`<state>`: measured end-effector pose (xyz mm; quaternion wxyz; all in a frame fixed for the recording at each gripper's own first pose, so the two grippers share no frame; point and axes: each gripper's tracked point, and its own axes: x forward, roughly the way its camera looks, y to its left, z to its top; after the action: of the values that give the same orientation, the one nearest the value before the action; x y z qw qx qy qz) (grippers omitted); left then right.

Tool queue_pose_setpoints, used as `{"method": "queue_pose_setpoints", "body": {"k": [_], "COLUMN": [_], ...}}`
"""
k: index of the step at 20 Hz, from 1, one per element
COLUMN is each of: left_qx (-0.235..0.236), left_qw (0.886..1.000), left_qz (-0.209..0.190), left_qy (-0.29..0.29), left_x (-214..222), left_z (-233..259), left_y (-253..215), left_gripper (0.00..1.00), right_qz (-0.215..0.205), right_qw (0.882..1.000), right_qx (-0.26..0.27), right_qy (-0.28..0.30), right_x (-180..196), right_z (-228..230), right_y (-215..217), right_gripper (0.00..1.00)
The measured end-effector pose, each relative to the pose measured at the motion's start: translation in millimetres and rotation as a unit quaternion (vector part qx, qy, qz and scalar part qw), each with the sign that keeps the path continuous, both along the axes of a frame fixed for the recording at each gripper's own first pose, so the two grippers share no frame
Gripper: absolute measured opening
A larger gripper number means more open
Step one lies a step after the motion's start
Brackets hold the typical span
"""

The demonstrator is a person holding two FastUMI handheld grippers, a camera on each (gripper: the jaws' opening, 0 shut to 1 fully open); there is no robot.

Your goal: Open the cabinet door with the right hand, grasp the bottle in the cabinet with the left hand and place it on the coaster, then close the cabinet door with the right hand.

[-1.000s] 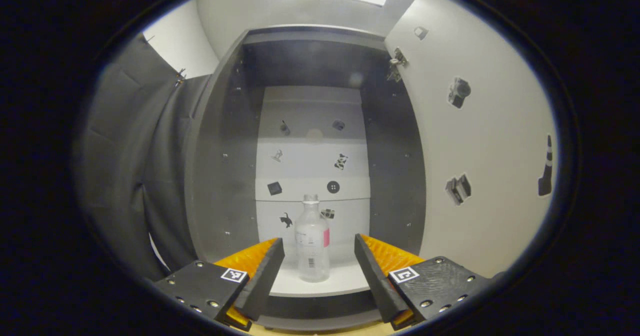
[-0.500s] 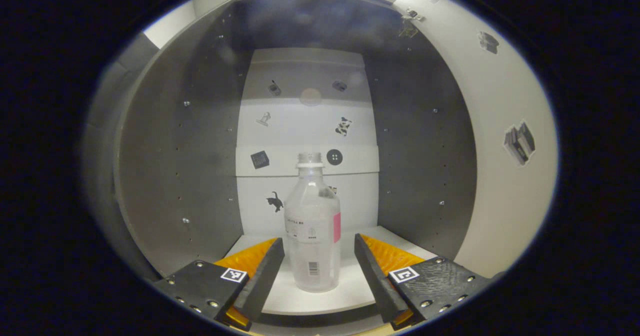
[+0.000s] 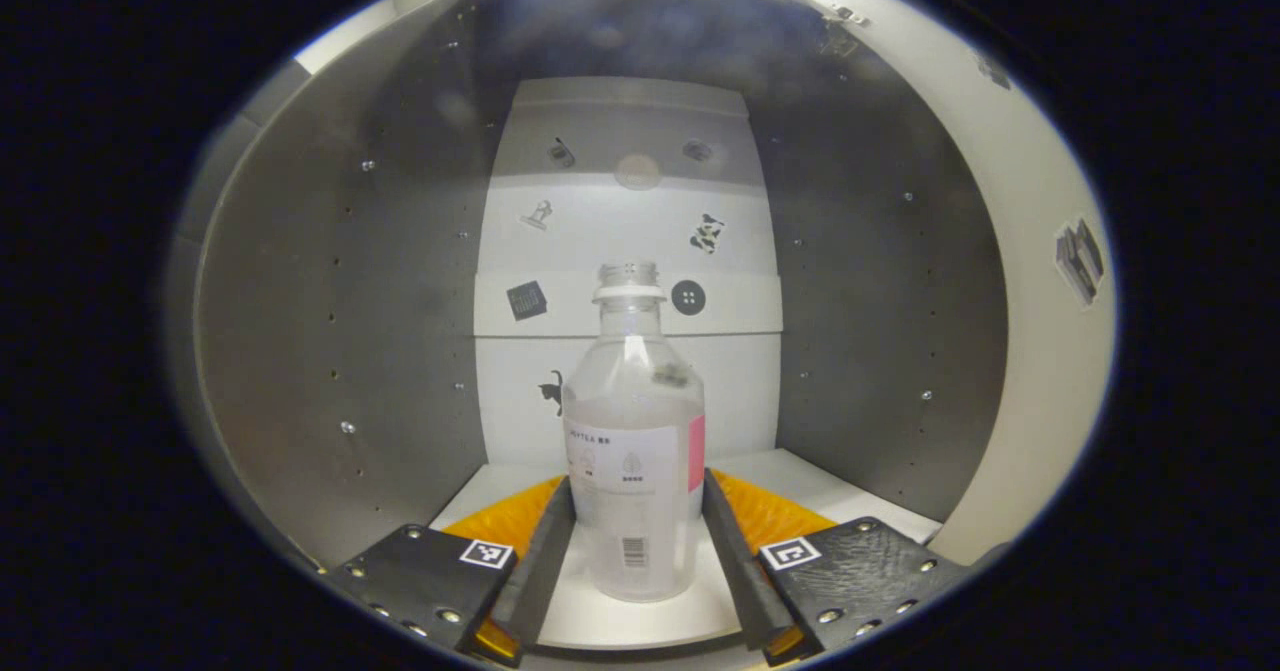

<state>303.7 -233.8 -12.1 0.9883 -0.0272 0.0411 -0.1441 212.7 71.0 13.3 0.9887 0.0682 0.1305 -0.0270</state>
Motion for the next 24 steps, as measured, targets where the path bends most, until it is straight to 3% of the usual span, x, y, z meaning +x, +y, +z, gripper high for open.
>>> {"method": "queue_pose_setpoints", "body": {"k": [5,11,24], "left_qx": [-0.008,0.013,0.024], "left_qw": [0.999,0.997,0.989], "left_qz": [0.021,0.057,0.145], "left_qy": [-0.03,-0.051,-0.024], "left_x": [-32,-88,-230], "left_z": [27,38,-49], "left_y": [26,63,160], "left_gripper": [0.74,0.72,0.72], "right_qz": [0.032,0.08,0.168], "right_qw": [0.999,0.997,0.986], "right_qx": [0.005,0.007,0.005], "right_qy": [-0.007,-0.009,-0.001], "right_x": [4,6,2], "right_z": [2,2,-11], "right_y": [7,16,36], "right_gripper": [0.98,0.98,0.98]}}
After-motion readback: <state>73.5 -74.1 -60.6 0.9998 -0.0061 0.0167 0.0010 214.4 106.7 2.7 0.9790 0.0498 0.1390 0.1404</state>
